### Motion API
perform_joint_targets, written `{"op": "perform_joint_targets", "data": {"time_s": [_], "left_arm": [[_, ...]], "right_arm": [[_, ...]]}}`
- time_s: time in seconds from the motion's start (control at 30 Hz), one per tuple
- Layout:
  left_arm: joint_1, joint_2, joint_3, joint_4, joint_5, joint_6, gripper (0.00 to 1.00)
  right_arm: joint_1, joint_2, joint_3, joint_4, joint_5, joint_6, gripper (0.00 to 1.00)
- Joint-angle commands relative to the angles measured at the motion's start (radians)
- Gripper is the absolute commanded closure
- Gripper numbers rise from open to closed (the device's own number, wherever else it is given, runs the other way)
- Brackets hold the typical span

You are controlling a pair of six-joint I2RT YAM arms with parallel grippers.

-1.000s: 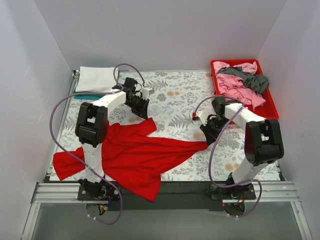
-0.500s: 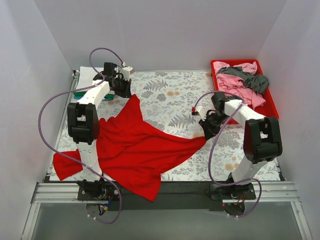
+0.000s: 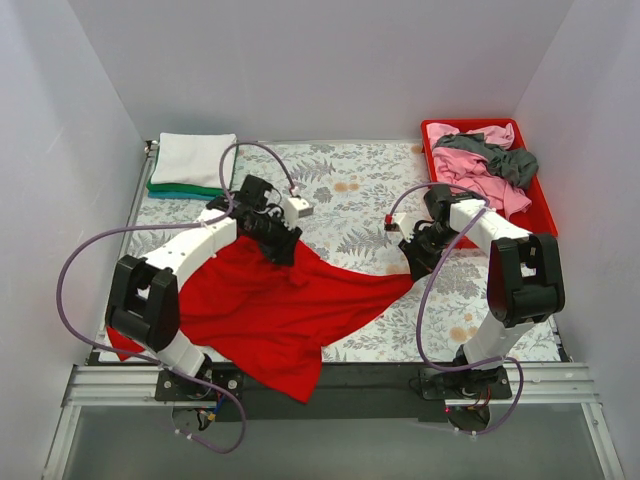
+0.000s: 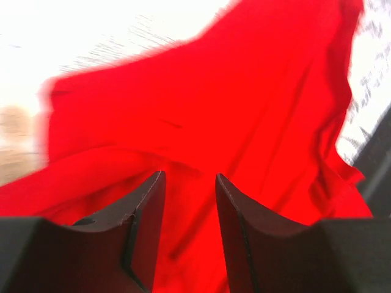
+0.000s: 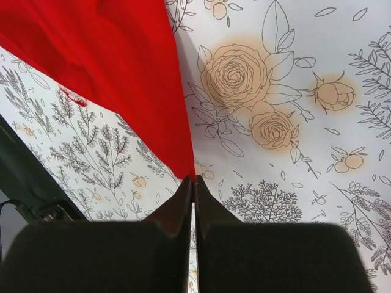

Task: Fold and stack the t-shirts
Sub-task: Flatten the tshirt out

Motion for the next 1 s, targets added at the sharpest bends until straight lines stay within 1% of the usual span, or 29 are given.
{"op": "perform_joint_targets", "data": {"time_s": [0.0,0.03,0.07,0.1,0.13,0.2,0.23,0.27,0.3,0.33,0.37,0.4,0.43,0.47,0.53,0.57,0.63,0.67,0.7,0.83,0.97], "left_arm": [[0.081,-0.024,0.12,0.006,0.041,0.02,0.62],[0.087,-0.006,0.177,-0.003,0.045,0.034,0.63],[0.091,0.019,0.202,-0.026,0.073,0.062,0.62],[0.091,0.055,0.222,-0.08,0.086,0.142,0.63],[0.091,0.074,0.258,-0.115,0.114,0.186,0.64],[0.091,0.097,0.28,-0.221,0.2,0.308,0.65],[0.091,0.103,0.273,-0.241,0.226,0.409,0.66],[0.091,0.097,0.259,-0.258,0.252,0.474,0.66],[0.091,0.084,0.24,-0.296,0.304,0.558,0.65],[0.091,0.044,0.216,-0.286,0.317,0.683,0.63],[0.091,0.016,0.152,-0.26,0.324,0.718,0.62],[0.089,-0.002,0.127,-0.209,0.33,0.752,0.61],[0.086,-0.016,0.109,-0.197,0.327,0.786,0.61],[0.08,-0.024,0.096,-0.197,0.321,0.874,0.6],[0.071,-0.015,0.095,-0.23,0.305,0.95,0.6],[0.057,-0.006,0.095,-0.244,0.301,1.011,0.58],[0.039,-0.003,0.073,-0.26,0.285,1.057,0.53],[0.023,-0.006,0.055,-0.249,0.268,1.089,0.53],[0.015,-0.016,0.018,-0.211,0.255,1.109,0.53],[-0.014,-0.029,-0.051,-0.152,0.22,1.186,0.53],[-0.024,-0.004,-0.071,-0.12,0.182,1.214,0.53]], "right_arm": [[-0.007,-0.005,0.004,-0.029,-0.02,-0.003,0.99],[-0.007,-0.002,0.007,-0.031,-0.024,-0.003,0.99],[-0.007,-0.001,0.01,-0.031,-0.025,-0.003,0.99],[-0.007,-0.001,0.01,-0.032,-0.025,-0.003,0.99],[-0.007,-0.001,0.013,-0.034,-0.025,-0.003,0.99],[-0.007,-0.001,0.012,-0.037,-0.022,-0.003,0.99],[-0.005,-0.002,0.01,-0.039,-0.019,-0.003,0.99],[-0.007,-0.004,0.009,-0.039,-0.019,-0.003,0.99],[-0.007,-0.004,0.006,-0.037,-0.019,-0.003,0.99],[-0.007,-0.002,0.006,-0.039,-0.019,-0.003,0.99],[-0.007,-0.002,0.004,-0.037,-0.019,-0.003,0.99],[-0.007,-0.001,0.004,-0.04,-0.019,-0.003,0.99],[-0.007,-0.001,0.004,-0.04,-0.02,-0.003,0.99],[-0.007,-0.002,0.003,-0.04,-0.022,-0.003,0.99],[-0.005,-0.001,0.003,-0.04,-0.027,-0.001,0.99],[-0.005,0.001,0.003,-0.04,-0.03,0.001,0.99],[-0.007,0.007,0.003,-0.039,-0.031,0.002,0.99],[-0.007,0.01,0.003,-0.04,-0.034,0.002,0.99],[-0.007,0.011,0.003,-0.04,-0.037,0.002,0.99],[-0.007,0.016,0.004,-0.039,-0.043,0.007,0.99],[-0.007,0.018,0.006,-0.04,-0.037,0.005,0.99]]}}
